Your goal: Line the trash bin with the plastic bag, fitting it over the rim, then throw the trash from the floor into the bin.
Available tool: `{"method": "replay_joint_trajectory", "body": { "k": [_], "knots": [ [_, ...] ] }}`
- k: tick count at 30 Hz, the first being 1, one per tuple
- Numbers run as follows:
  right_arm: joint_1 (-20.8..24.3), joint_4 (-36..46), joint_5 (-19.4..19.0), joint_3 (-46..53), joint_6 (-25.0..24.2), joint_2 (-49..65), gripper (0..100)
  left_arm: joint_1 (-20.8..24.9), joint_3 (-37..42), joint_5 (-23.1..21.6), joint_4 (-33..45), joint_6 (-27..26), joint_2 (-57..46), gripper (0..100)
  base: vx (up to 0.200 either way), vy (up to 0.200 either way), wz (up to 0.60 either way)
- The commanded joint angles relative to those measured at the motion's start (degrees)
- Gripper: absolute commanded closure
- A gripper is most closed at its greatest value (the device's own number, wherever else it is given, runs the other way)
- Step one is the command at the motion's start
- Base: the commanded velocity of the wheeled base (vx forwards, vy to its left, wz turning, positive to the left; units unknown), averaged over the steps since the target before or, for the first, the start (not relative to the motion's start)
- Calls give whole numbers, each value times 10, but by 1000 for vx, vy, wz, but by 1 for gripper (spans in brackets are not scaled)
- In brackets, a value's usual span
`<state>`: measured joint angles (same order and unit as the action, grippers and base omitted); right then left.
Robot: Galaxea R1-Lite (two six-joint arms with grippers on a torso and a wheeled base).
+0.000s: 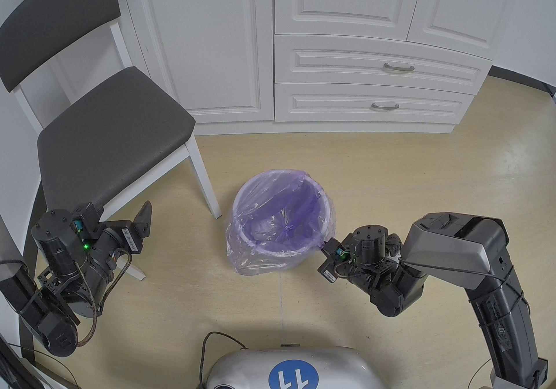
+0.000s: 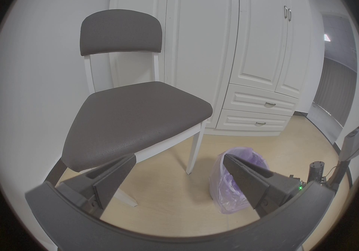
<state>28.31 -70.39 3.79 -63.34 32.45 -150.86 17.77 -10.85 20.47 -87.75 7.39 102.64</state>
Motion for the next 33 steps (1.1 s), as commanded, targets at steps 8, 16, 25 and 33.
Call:
{"method": "replay_joint_trajectory", "body": {
  "k": [8, 16, 25, 33],
  "knots": [
    [-19, 203, -14, -78, -74, -3, 100, 0, 0, 0, 0, 10, 27, 0, 0, 0, 0],
    [-40, 340, -16, -259, -78, -46, 100, 1, -32, 1, -1, 7, 67, 0, 0, 0, 0],
    [-69, 413, -24, -364, -68, -105, 100, 18, -81, 1, 0, 4, 118, 0, 0, 0, 0],
    [-77, 421, -34, -388, -69, -118, 100, 29, -105, -1, 1, 1, 139, 0, 0, 0, 0]
  ]
}}
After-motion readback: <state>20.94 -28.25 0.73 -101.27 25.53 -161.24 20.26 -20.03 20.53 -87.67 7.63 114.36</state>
